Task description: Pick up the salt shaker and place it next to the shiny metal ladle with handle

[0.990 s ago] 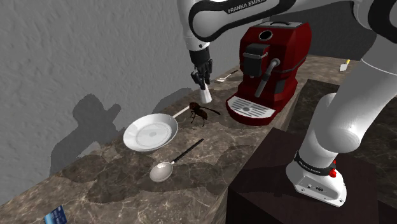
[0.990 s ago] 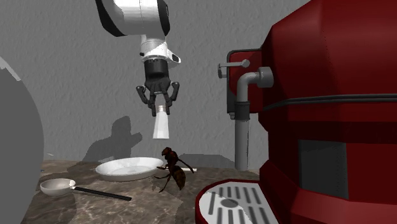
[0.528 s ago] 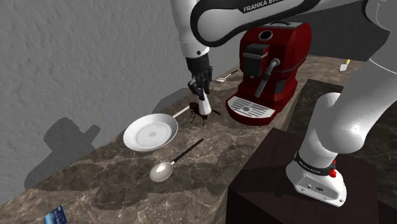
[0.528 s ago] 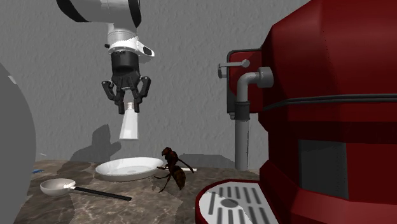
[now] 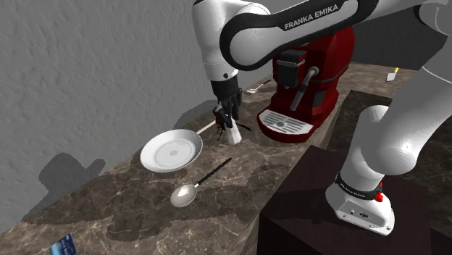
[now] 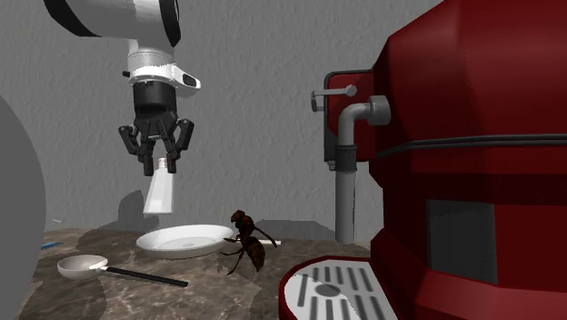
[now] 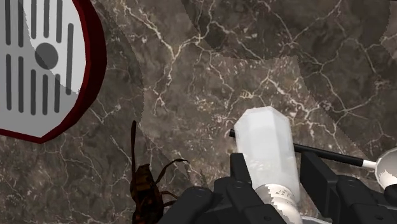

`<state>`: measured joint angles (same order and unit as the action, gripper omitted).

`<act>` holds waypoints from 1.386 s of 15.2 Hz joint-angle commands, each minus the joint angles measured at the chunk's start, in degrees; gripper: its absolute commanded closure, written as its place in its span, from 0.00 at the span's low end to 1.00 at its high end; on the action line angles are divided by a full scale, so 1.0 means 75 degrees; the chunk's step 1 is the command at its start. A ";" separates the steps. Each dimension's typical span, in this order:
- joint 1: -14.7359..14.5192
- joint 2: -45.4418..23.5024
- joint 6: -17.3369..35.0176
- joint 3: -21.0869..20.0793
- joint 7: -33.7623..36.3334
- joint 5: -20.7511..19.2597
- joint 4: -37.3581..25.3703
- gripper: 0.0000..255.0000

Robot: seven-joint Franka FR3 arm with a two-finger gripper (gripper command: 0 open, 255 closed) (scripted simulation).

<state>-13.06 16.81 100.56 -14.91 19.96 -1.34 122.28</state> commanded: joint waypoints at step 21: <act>0.0000 -0.0652 0.2333 -0.0141 0.0315 -0.0152 0.1710 1.00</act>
<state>-13.09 12.31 117.14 -15.93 22.20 -2.35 134.61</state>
